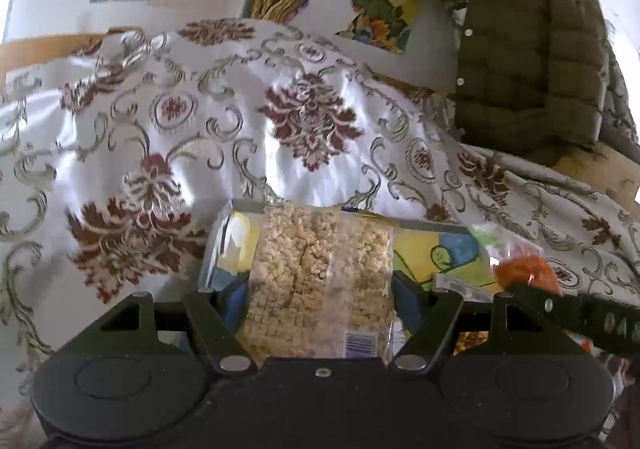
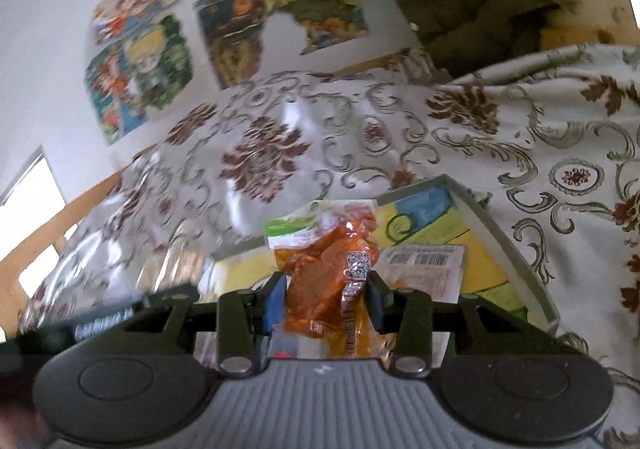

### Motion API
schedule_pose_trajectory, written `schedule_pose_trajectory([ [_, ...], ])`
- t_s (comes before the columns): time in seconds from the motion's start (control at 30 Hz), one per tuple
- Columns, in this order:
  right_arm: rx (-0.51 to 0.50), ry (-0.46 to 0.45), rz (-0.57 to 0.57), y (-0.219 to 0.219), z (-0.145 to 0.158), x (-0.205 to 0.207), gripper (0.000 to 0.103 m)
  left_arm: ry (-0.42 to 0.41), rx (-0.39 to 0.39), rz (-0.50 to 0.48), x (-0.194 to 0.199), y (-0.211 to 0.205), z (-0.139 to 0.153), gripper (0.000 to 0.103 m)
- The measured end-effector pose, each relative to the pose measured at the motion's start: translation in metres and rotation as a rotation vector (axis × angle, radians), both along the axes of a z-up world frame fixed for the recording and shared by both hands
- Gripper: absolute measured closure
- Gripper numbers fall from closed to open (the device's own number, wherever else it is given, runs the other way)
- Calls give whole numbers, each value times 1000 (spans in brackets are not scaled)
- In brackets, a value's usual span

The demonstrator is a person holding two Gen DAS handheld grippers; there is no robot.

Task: Organize snacks
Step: 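Carry the puffed-rice bag and orange packet over the grey tray, then open both tools to drop the puffed-rice bag and orange packet into the tray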

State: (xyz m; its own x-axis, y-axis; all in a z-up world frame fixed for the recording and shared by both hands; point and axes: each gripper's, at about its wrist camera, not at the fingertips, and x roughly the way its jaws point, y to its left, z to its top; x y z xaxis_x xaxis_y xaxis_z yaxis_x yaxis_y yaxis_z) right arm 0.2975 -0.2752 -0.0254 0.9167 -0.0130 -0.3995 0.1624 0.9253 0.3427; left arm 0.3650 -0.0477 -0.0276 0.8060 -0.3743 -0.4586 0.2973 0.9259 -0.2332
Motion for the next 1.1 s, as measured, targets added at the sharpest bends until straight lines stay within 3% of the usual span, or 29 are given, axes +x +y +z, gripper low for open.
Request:
schedule_pose_trajectory([
  [0.2,25,19,-29,-1,-24,24,57,57,61,1,12,-6,-25,30],
  [0.4,22,53,-41,3,-41,33,57,52,79,-18,15,-7,-31,30],
  [0.83,-21,96,-54,5,-46,40,50,71,130,-18,21,-17,-34,25],
  [1.0,-62,89,-38,6,-30,35,45,104,50,-24,21,-12,-30,13],
  [1.1,-76,58,-40,3,-13,26,36,123,-10,-4,17,-8,-23,4],
])
